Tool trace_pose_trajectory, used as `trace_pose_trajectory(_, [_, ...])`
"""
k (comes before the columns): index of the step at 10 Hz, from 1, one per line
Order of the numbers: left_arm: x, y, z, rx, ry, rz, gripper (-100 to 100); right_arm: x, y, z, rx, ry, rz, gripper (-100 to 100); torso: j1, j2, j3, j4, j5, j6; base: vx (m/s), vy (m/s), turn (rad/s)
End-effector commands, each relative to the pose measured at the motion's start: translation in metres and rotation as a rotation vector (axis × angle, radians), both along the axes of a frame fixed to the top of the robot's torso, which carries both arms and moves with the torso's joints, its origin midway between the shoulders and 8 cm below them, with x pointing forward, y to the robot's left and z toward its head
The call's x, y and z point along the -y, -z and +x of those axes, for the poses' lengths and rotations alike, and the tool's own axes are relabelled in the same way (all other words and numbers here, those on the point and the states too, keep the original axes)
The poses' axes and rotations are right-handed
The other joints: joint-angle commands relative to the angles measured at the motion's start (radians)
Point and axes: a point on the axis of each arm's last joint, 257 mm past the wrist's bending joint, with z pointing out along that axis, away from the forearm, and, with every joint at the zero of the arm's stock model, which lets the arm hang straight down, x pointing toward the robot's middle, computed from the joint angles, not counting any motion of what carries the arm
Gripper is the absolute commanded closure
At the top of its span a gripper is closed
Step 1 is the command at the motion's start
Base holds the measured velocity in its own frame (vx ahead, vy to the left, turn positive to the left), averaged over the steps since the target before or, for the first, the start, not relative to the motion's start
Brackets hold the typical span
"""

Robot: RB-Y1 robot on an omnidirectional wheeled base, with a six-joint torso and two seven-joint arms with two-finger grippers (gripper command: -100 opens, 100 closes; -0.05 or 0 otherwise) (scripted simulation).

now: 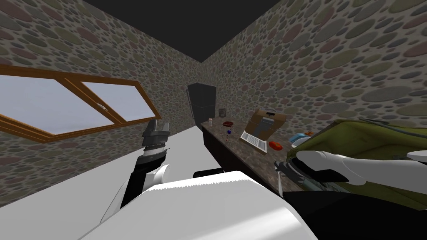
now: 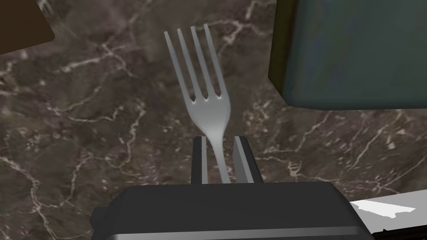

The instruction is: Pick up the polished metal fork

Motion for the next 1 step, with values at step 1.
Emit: trace_pose_trajectory(1, [0.0, 0.0, 0.0, 0.0, 0.0, 0.0, 0, 0.0, 0.0, 0.0, 0.0, 0.0, 0.0, 0, 0.0, 0.0, 0.0, 0.0, 0.0, 0.0, 0.0, 0.0, 0.0])
